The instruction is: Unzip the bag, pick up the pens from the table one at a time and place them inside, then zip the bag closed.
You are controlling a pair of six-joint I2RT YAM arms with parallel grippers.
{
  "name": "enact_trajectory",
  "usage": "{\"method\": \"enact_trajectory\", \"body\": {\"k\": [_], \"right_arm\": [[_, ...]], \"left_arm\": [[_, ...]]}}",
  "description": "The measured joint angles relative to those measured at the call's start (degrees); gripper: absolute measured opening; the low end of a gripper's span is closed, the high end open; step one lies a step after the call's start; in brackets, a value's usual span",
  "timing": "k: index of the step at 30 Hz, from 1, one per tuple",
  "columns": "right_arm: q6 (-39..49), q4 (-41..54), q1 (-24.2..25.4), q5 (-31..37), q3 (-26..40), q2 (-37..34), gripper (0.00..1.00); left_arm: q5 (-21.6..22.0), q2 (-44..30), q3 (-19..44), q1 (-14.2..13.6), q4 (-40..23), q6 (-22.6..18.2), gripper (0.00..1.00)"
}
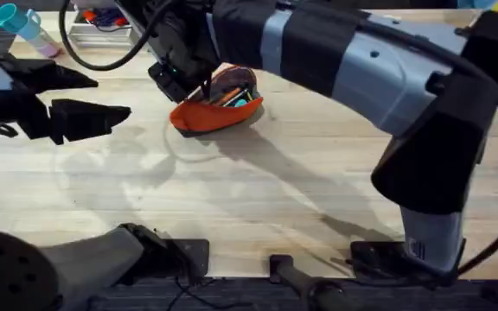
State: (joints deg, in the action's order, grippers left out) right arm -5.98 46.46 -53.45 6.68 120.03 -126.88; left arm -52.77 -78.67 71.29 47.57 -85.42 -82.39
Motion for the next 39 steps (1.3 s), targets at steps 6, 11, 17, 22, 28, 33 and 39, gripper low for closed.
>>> {"method": "enact_trajectory", "body": {"k": [6, 11, 17, 22, 28, 33, 39], "right_arm": [[0.02, 0.00, 0.00, 0.00, 0.00, -0.01, 0.029], [0.02, 0.00, 0.00, 0.00, 0.00, -0.01, 0.031], [0.02, 0.02, 0.00, 0.00, 0.00, -0.01, 0.029], [0.02, 0.07, 0.00, 0.00, 0.02, -0.01, 0.030], [0.02, 0.07, 0.00, 0.00, 0.02, -0.01, 0.030], [0.02, 0.07, 0.00, 0.00, 0.02, -0.01, 0.030], [0.02, 0.07, 0.00, 0.00, 0.02, -0.01, 0.030]], "left_arm": [[-0.49, -0.02, 0.00, 0.00, 1.20, -1.69, 0.993], [-3.25, -0.02, -0.69, 0.00, 1.24, -6.72, 0.993], [-5.92, -1.70, -5.50, 0.00, 1.24, -13.39, 0.992], [-8.45, -7.20, -9.12, 0.00, 1.40, -20.03, 0.993], [-10.92, -15.67, -9.66, 0.00, -1.32, -29.23, 0.993], [-11.71, -21.39, -9.70, -0.13, 0.20, -33.98, 0.993], [-12.04, -24.97, -9.70, -1.77, 3.43, -35.60, 0.993]]}}
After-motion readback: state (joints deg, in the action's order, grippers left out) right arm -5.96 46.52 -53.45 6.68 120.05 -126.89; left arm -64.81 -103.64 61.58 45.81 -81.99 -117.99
